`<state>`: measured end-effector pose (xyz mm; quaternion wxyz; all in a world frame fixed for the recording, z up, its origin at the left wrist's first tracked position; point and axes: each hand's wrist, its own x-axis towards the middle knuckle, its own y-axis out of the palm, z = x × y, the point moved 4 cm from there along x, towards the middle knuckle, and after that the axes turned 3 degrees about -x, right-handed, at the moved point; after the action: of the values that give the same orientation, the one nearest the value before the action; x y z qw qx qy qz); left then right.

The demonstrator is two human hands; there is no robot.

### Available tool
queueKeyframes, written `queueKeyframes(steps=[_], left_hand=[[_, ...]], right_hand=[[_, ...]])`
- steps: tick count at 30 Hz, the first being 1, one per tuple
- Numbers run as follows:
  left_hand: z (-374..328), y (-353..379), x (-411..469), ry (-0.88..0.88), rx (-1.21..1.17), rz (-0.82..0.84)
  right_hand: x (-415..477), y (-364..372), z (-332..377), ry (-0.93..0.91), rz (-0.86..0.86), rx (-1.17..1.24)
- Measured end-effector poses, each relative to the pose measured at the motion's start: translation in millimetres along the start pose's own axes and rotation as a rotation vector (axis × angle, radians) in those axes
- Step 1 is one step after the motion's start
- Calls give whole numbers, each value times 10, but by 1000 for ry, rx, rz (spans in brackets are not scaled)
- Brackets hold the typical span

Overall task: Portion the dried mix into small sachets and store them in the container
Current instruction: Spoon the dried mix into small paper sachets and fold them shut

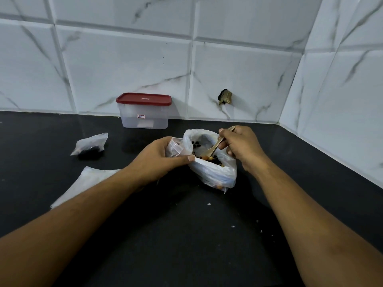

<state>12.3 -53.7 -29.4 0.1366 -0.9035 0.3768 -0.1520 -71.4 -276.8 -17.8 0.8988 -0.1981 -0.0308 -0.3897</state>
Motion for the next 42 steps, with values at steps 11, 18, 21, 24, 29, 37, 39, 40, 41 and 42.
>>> queueKeyframes(steps=[11, 18, 21, 24, 29, 37, 39, 40, 41, 42], left_hand=[[27, 34, 21, -2, -239, 80], [59, 32, 57, -4, -201, 76], [55, 21, 71, 5, -191, 66], [76, 15, 78, 2, -212, 59], [114, 13, 106, -24, -291, 38], [124, -9, 108, -34, -325, 26], [110, 0, 96, -30, -328, 22], [111, 3, 94, -30, -323, 19], [110, 0, 94, -30, -313, 16], [105, -3, 94, -28, -303, 14]], right_hand=[[-70, 72, -31, 184, 17, 128], [-58, 79, -50, 234, 74, 135], [-34, 75, -91, 275, 75, 186], [-4, 75, -127, 304, 66, 240], [-4, 84, -124, 302, 109, 248], [20, 53, -149, 346, 140, 270], [27, 41, -155, 365, 120, 291], [29, 34, -157, 372, 111, 302], [32, 28, -158, 377, 106, 315], [34, 23, -158, 383, 103, 328]])
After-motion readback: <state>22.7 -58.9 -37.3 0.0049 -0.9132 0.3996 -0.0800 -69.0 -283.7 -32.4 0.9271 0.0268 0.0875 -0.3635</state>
